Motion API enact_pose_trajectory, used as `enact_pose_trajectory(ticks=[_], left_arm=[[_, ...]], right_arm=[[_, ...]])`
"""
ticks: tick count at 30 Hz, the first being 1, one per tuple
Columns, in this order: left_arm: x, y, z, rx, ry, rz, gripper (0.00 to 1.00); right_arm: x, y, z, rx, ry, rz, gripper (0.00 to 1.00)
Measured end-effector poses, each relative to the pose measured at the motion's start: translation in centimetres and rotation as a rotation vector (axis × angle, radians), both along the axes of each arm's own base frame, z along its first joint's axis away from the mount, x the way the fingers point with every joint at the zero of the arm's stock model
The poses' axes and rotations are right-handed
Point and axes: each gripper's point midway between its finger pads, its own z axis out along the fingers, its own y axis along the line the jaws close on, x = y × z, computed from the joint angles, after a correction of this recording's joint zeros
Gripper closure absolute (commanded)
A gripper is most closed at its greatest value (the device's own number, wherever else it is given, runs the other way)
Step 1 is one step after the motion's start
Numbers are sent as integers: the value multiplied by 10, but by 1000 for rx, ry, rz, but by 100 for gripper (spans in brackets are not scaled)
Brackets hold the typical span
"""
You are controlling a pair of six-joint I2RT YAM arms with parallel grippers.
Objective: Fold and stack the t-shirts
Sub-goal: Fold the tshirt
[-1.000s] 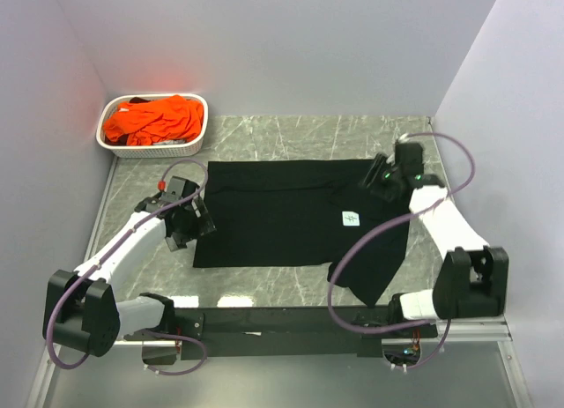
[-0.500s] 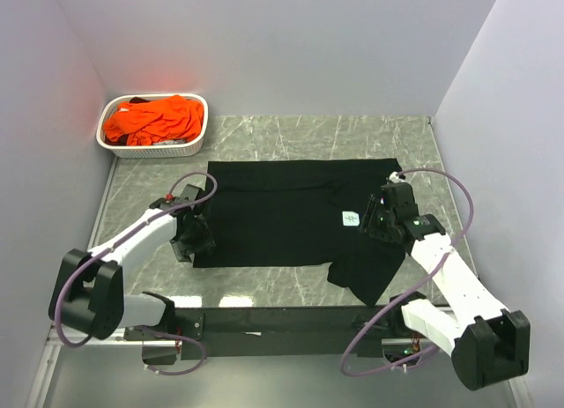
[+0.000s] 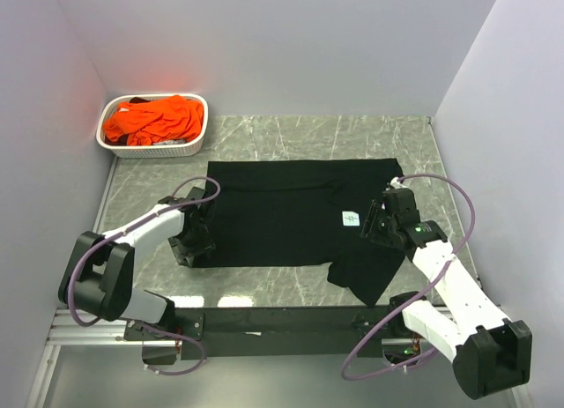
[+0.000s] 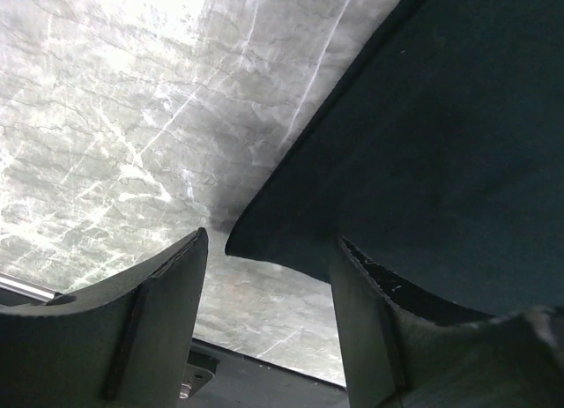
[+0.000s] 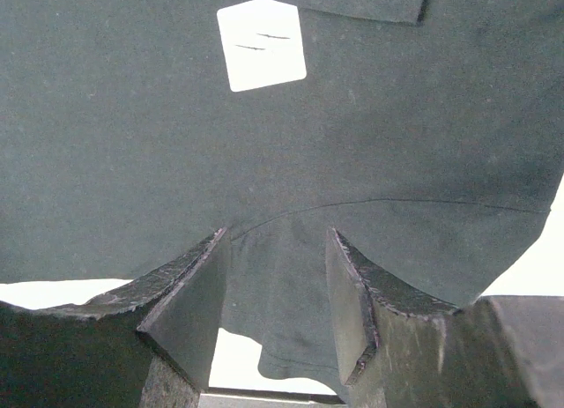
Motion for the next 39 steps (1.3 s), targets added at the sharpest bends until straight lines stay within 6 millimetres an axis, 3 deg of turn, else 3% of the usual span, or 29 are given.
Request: enact_pose_trajectory(ticks=[6, 9, 16, 19, 27, 36, 39], left_arm=[[-3, -1, -5, 5, 26, -2, 43], [-2, -4, -6, 1, 24, -7, 51], [3, -15, -8, -21, 11, -16, 90], [3, -15, -7, -22, 10, -19, 99], [2, -17, -6, -37, -2, -31, 99], [2, -20, -5, -64, -16, -66, 99], [2, -21, -4, -73, -25, -73, 99]], right_arm=[[0, 0, 3, 6, -14, -3, 46], [0, 0, 3, 5, -14, -3, 46], [-1, -4, 2, -14, -10, -20, 47], [-3, -8, -2, -33, 12, -31, 47], [-12, -30, -24, -90, 154, -116, 49], [-19, -93, -32, -61, 228, -435, 53], [-22, -105, -37, -46, 257, -505, 54]])
